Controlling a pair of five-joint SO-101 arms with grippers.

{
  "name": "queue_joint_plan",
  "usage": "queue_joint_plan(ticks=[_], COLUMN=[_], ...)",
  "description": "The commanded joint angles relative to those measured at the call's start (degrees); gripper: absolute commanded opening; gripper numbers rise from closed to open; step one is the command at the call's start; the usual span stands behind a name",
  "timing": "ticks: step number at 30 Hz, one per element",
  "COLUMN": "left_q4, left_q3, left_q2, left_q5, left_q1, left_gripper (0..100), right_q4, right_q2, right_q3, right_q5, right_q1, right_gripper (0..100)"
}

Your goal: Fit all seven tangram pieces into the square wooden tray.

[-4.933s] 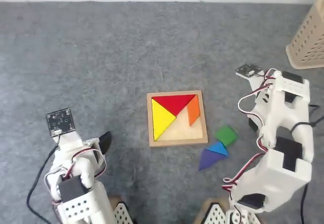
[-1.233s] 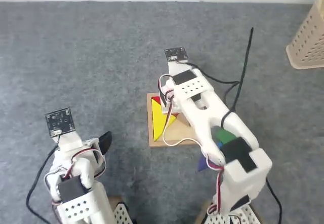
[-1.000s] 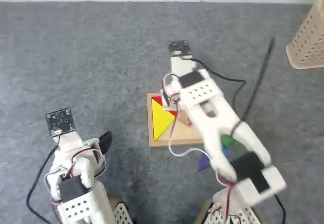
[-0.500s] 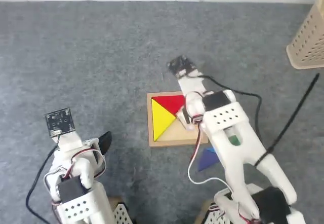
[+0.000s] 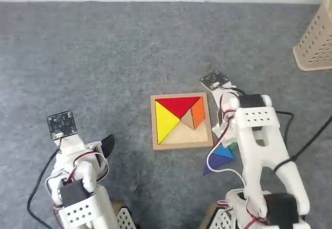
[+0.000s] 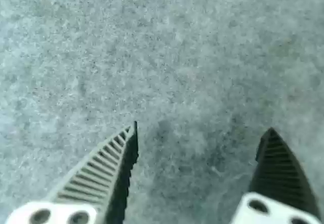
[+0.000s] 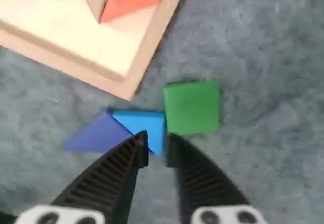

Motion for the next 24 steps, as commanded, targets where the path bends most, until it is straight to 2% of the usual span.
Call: queue_joint_plan(ticks=[1,24], left_q4=[-0.09,-0.09], left_q3=[-0.75,-0.75], left_q2=[-0.7,-0.7], left_q5=[-0.09,-0.09], left_q1=[0.09,0.09], left_gripper=[35,35], right_q4=[-0.92,-16.4], right_q2=[3.12,20.35], right_q3=[-0.35,-0.62], right_q5=[8.62,10.29], right_q1=[3.38,3.3], right_gripper=[19.8,20.8])
